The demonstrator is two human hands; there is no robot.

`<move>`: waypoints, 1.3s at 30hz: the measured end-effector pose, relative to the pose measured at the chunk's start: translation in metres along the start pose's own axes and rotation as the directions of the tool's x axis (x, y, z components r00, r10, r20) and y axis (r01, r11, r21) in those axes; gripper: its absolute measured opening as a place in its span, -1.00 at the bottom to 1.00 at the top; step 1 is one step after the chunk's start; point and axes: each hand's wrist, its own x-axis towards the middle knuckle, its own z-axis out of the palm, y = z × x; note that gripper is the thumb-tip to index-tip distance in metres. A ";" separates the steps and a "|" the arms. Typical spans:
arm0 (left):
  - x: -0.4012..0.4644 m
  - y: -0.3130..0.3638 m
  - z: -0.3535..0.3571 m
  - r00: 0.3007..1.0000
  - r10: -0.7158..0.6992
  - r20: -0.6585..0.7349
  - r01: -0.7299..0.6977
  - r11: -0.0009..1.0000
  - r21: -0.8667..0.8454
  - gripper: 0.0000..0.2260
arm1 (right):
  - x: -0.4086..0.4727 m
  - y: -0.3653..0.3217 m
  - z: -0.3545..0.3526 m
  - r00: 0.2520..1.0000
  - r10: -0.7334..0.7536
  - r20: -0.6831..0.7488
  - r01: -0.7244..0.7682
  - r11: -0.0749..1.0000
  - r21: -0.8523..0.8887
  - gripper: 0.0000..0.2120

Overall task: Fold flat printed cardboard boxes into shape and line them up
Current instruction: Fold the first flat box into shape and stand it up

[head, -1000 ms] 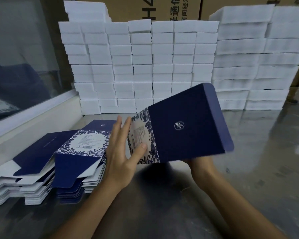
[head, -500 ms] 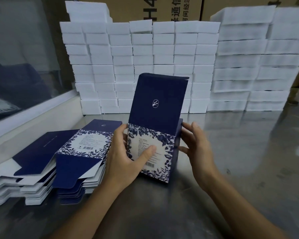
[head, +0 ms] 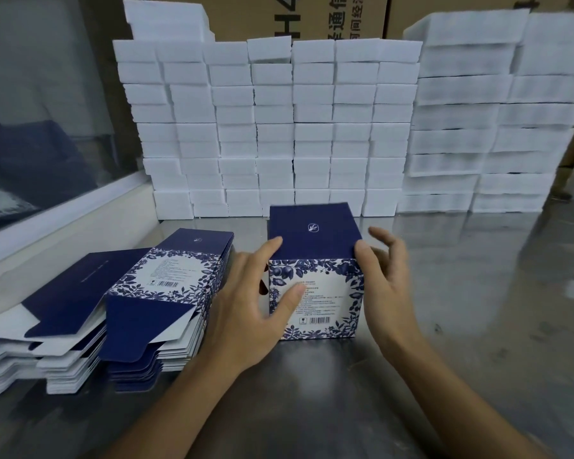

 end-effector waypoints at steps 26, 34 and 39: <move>0.002 0.022 0.006 0.989 0.091 -0.119 -0.089 0.996 0.028 -0.69 | -0.018 0.000 0.019 0.751 -0.592 0.292 0.571 0.360 -0.738 -0.83; 0.003 0.016 0.003 0.993 0.017 -0.115 -0.010 0.998 0.063 -0.61 | -0.009 0.013 0.007 0.847 -0.492 0.204 0.504 0.618 -0.603 -0.76; 0.001 0.016 0.004 0.995 0.006 -0.095 0.001 0.997 0.076 -0.62 | -0.006 0.010 0.009 0.866 -0.466 0.183 0.480 0.668 -0.568 -0.87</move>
